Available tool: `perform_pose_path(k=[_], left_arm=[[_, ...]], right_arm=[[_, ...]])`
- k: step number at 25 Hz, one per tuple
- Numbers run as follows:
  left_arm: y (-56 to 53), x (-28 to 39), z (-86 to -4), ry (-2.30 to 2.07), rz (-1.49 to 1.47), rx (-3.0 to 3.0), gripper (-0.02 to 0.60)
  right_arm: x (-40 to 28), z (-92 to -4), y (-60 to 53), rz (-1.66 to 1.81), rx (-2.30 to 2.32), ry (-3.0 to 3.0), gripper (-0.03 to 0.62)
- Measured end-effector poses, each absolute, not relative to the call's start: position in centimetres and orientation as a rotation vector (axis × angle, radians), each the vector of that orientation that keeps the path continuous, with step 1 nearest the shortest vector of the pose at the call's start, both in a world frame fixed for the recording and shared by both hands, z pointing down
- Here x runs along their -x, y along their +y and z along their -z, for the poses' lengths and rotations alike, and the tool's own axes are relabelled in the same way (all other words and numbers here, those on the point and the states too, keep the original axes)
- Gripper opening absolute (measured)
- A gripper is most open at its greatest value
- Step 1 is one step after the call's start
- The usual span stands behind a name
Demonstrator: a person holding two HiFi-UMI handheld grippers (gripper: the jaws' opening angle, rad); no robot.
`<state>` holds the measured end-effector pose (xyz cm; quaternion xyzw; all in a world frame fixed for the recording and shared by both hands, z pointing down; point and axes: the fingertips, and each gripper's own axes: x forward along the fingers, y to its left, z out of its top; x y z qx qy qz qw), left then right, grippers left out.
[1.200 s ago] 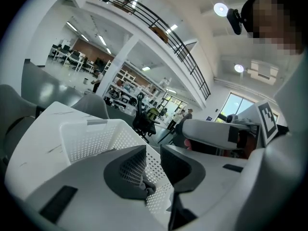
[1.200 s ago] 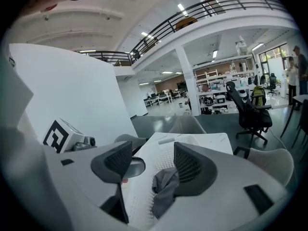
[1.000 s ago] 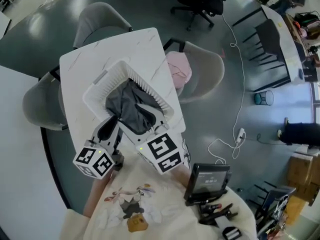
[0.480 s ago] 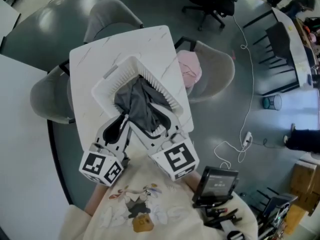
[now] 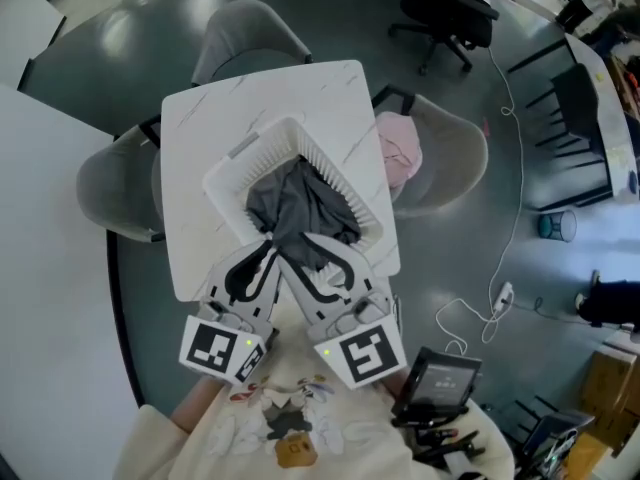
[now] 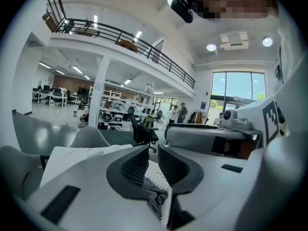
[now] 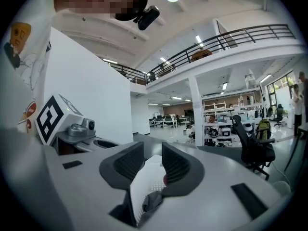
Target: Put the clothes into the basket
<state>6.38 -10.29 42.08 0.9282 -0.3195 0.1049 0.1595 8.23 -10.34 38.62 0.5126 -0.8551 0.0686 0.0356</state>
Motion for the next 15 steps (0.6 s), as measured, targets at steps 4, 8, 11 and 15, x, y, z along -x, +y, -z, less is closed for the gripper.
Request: perform_pose_path(k=[4, 8, 11, 15], left_arm=[[-10.2, -6.3, -41.7, -0.905, -0.252, -2.650, 0.069], [-9.8, -6.8, -42.0, -0.887, -0.263, -2.657, 0.066], [-9.6, -7.1, -42.3, -0.870, -0.262, -2.649, 0.064], [-9.4, -7.4, -42.7, -0.849, -0.261, -2.630, 0.064]], right_arm=[[-8.3, -40.0, -9.9, -0.228, -1.544, -2.607, 0.081], [-8.1, -40.8, -9.4, -0.241, -1.525, -2.598, 0.008], [-8.3, -41.4, -9.3, -0.258, -1.504, -2.575, 0.006], [-8.6, -41.5, -9.0, -0.230, -1.507, -2.552, 0.006]])
